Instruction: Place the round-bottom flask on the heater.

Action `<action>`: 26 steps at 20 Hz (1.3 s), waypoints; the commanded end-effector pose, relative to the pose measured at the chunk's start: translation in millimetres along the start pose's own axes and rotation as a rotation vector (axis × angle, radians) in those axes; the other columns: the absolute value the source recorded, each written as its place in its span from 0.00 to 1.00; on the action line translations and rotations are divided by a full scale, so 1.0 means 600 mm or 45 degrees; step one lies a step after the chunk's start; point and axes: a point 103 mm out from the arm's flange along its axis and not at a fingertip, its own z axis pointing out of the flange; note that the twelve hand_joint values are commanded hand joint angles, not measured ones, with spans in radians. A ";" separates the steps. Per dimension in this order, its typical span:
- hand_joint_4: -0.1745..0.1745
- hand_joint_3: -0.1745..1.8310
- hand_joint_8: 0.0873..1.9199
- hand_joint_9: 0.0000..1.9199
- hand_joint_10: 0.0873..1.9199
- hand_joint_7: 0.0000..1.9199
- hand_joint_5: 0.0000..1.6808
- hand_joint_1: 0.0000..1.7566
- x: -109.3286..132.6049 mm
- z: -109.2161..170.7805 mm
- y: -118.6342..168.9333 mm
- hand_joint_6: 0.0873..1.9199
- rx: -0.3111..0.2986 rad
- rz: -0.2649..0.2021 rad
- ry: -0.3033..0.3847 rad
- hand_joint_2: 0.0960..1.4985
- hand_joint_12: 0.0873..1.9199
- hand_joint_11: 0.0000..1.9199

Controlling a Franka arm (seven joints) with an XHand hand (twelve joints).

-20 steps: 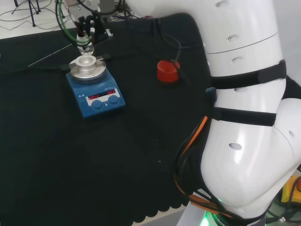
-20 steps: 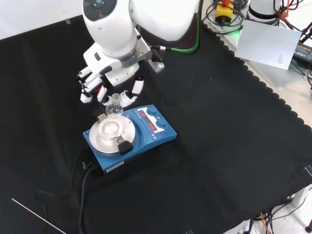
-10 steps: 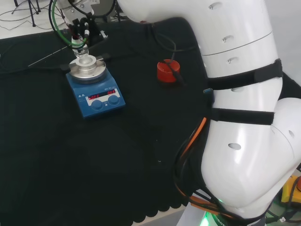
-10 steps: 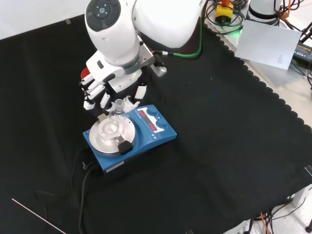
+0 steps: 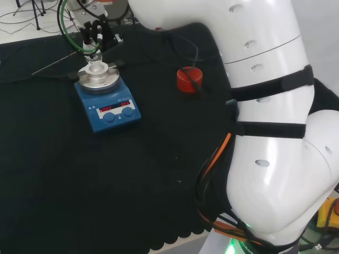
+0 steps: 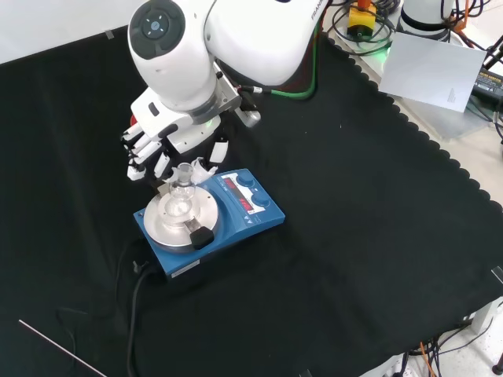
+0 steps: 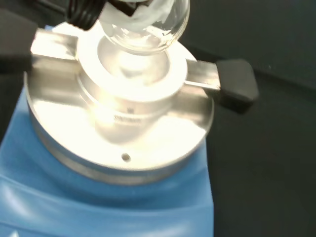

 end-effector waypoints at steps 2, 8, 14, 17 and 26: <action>0.85 0.47 0.30 0.17 0.32 0.11 0.59 0.60 -0.009 0.029 0.017 0.61 0.024 -0.032 0.066 0.47 0.72 0.00; 0.86 0.47 0.30 0.17 0.32 0.11 0.59 0.60 -0.005 0.029 0.021 0.61 0.022 -0.005 -0.006 0.47 0.72 0.00; 0.86 0.47 0.30 0.17 0.32 0.11 0.59 0.60 -0.037 0.041 0.032 0.61 0.029 0.007 0.022 0.47 0.72 0.01; 0.86 0.47 0.30 0.17 0.32 0.11 0.59 0.60 -0.022 0.039 0.031 0.61 0.029 0.006 -0.006 0.47 0.72 0.01; 0.87 0.47 0.30 0.17 0.32 0.11 0.59 0.60 -0.034 0.044 0.037 0.61 0.043 0.004 0.017 0.47 0.72 0.01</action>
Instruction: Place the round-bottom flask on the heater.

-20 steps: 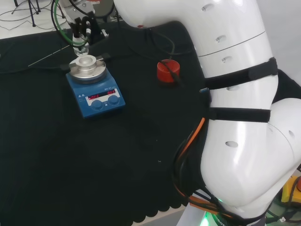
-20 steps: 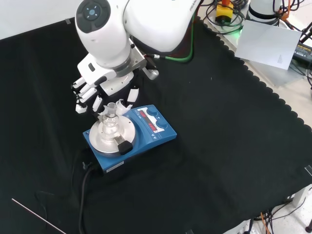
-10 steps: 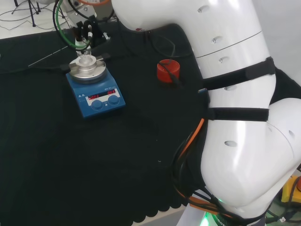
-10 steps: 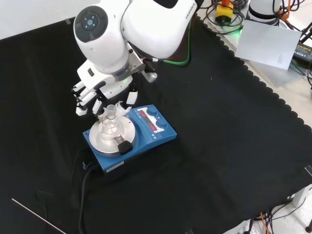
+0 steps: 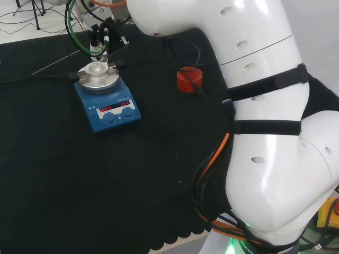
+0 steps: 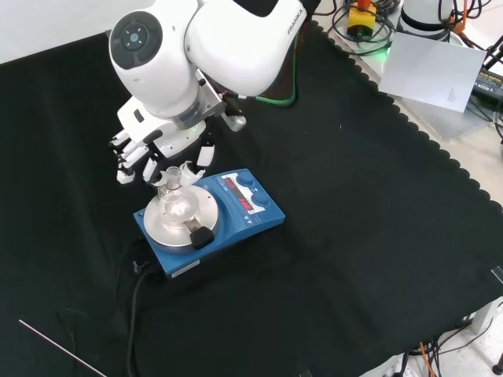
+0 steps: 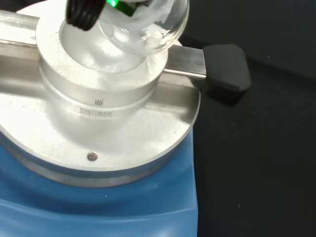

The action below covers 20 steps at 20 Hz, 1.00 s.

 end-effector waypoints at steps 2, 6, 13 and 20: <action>0.87 0.47 0.30 0.17 0.32 0.11 0.59 0.60 -0.003 0.004 0.003 0.61 0.012 -0.005 0.012 0.47 0.72 0.01; 0.87 0.47 0.30 0.17 0.32 0.11 0.59 0.60 0.003 0.004 0.003 0.61 0.019 -0.007 0.007 0.47 0.72 0.01; 0.87 0.47 0.30 0.17 0.32 0.11 0.59 0.60 0.003 0.007 0.005 0.61 0.024 -0.008 0.009 0.47 0.72 0.01; 0.87 0.47 0.30 0.17 0.32 0.11 0.59 0.60 0.015 0.009 0.005 0.61 0.030 -0.018 0.007 0.47 0.72 0.01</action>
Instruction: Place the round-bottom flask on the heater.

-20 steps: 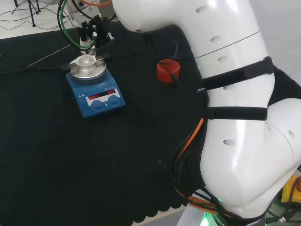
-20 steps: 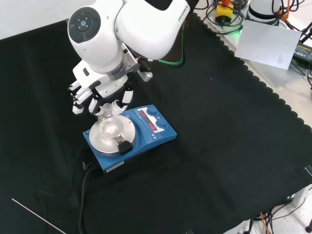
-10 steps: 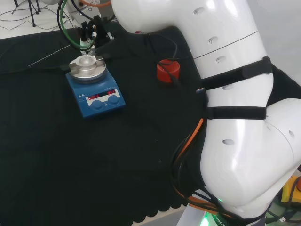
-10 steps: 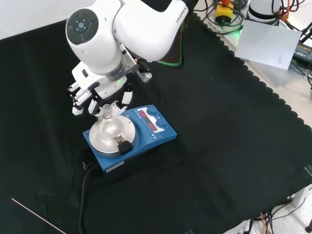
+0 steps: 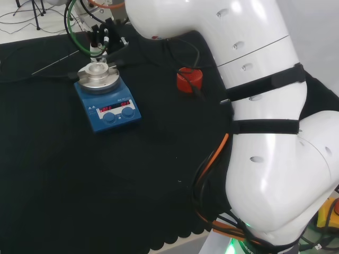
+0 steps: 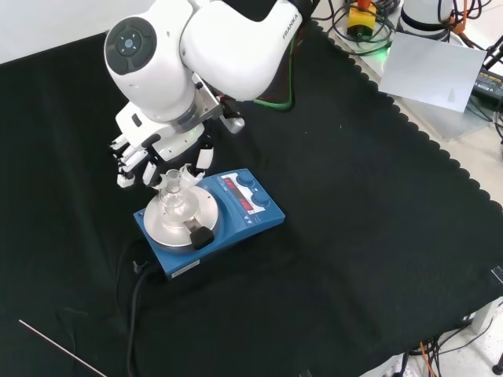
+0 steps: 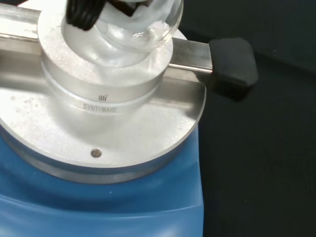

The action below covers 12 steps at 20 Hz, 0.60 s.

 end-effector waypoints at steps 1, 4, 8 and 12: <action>0.87 0.47 0.30 0.17 0.32 0.11 0.59 0.60 0.006 0.005 0.001 0.61 0.006 -0.009 0.010 0.47 0.72 0.01; 0.87 0.47 0.30 0.17 0.32 0.11 0.59 0.60 0.011 0.007 0.001 0.61 0.008 -0.007 -0.011 0.47 0.72 0.01; 0.87 0.47 0.30 0.17 0.32 0.11 0.59 0.60 0.058 0.005 -0.006 0.61 0.009 -0.011 -0.049 0.47 0.72 0.01; 0.87 0.47 0.30 0.17 0.32 0.11 0.59 0.60 0.070 0.006 -0.008 0.61 0.018 -0.007 -0.049 0.47 0.72 0.01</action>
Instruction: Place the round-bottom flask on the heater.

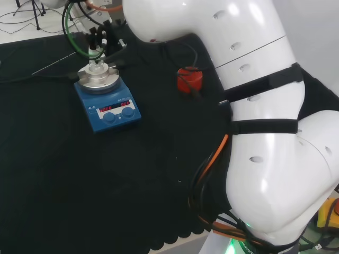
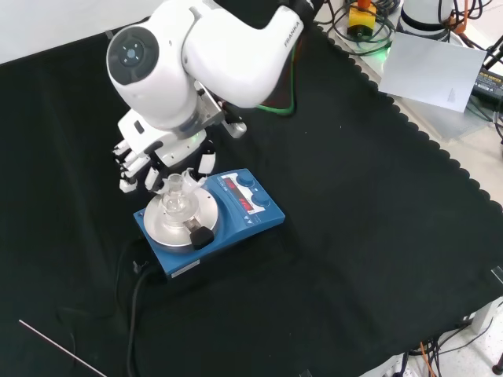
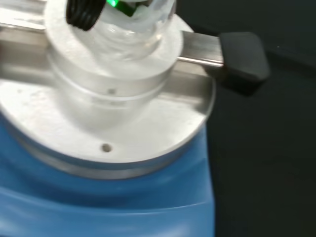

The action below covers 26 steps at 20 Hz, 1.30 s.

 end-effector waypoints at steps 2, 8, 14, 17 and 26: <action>0.87 0.47 0.30 0.17 0.32 0.11 0.59 0.60 0.008 0.008 0.002 0.61 0.018 -0.018 0.009 0.47 0.72 0.01; 0.97 0.35 0.30 0.16 0.32 0.10 0.57 0.58 0.036 -0.001 -0.009 0.58 0.020 -0.023 0.042 0.55 0.72 0.00; 0.41 0.40 0.30 0.11 0.34 0.07 0.24 0.49 0.035 -0.002 -0.012 0.32 0.036 -0.006 0.060 0.43 0.68 0.00; 0.40 0.38 0.30 0.10 0.35 0.05 0.18 0.45 0.032 -0.003 -0.014 0.14 0.040 -0.009 0.063 0.41 0.66 0.00; 0.41 0.34 0.30 0.09 0.35 0.03 0.17 0.40 0.006 -0.016 -0.030 0.00 0.012 0.010 0.096 0.41 0.65 0.00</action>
